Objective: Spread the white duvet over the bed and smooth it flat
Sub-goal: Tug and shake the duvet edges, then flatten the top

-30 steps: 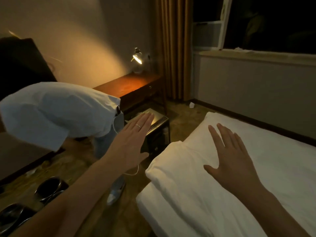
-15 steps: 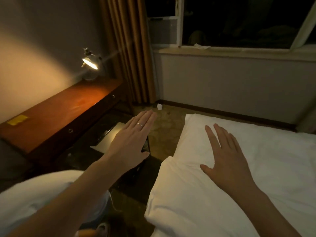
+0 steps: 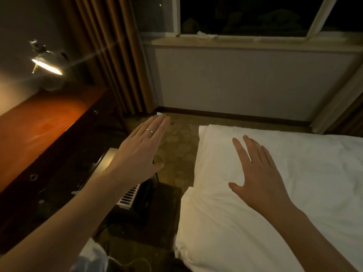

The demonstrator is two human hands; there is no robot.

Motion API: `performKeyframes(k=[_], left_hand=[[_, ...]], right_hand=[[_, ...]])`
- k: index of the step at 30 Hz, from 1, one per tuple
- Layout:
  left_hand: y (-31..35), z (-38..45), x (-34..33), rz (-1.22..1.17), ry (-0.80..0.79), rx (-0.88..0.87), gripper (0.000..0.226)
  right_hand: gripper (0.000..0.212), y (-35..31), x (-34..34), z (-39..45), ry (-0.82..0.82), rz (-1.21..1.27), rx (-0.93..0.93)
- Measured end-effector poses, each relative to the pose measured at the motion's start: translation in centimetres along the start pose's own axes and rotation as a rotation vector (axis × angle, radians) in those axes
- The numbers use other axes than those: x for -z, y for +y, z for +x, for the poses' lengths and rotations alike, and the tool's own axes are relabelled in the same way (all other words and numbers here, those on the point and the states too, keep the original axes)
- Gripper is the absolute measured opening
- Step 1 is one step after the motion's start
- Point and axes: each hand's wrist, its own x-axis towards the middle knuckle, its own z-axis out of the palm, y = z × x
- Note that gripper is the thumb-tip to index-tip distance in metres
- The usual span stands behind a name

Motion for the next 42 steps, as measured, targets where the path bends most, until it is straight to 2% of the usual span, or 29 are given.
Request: performKeyframes(k=[4, 8, 14, 20, 24, 29, 34, 42], left_hand=[[-4.2, 8.4, -3.5, -0.015, -0.021, 0.015, 0.114], [-9.5, 20.8, -6.3, -0.03, 0.006, 0.01, 0.119], [-14.1, 40.1, -5.3, -0.036, 0.06, -0.047, 0.114], [-14.6, 53.5, -4.5, -0.047, 0.047, -0.149, 0.115], [-14.4, 62.8, -5.0, -0.057, 0.027, -0.257, 0.115], [-15.1, 74.7, -6.0, -0.028, 0.034, -0.448, 0.114], [-12.2, 87.0, -6.1, -0.018, 0.082, -0.67, 0.115], [1.0, 102.3, -12.1, -0.232, -0.028, -1.093, 0.108]], right_hand=[[0.117, 1.0, -3.8, 8.8, -0.04, -0.031, -0.026], [0.121, 2.9, -7.7, 21.0, -0.058, -0.053, -0.048], [0.125, 6.5, -8.3, 39.2, -0.029, -0.046, -0.104], [0.124, 9.8, -7.1, 50.4, 0.047, -0.079, -0.13], [0.132, 13.2, -7.4, 56.4, 0.057, -0.1, -0.223], [0.128, 17.8, -8.4, 61.9, 0.094, -0.165, -0.379], [0.125, 20.9, -8.4, 67.0, 0.136, -0.25, -0.593], [0.116, 30.6, -7.6, 70.3, 0.105, -0.378, -0.952]])
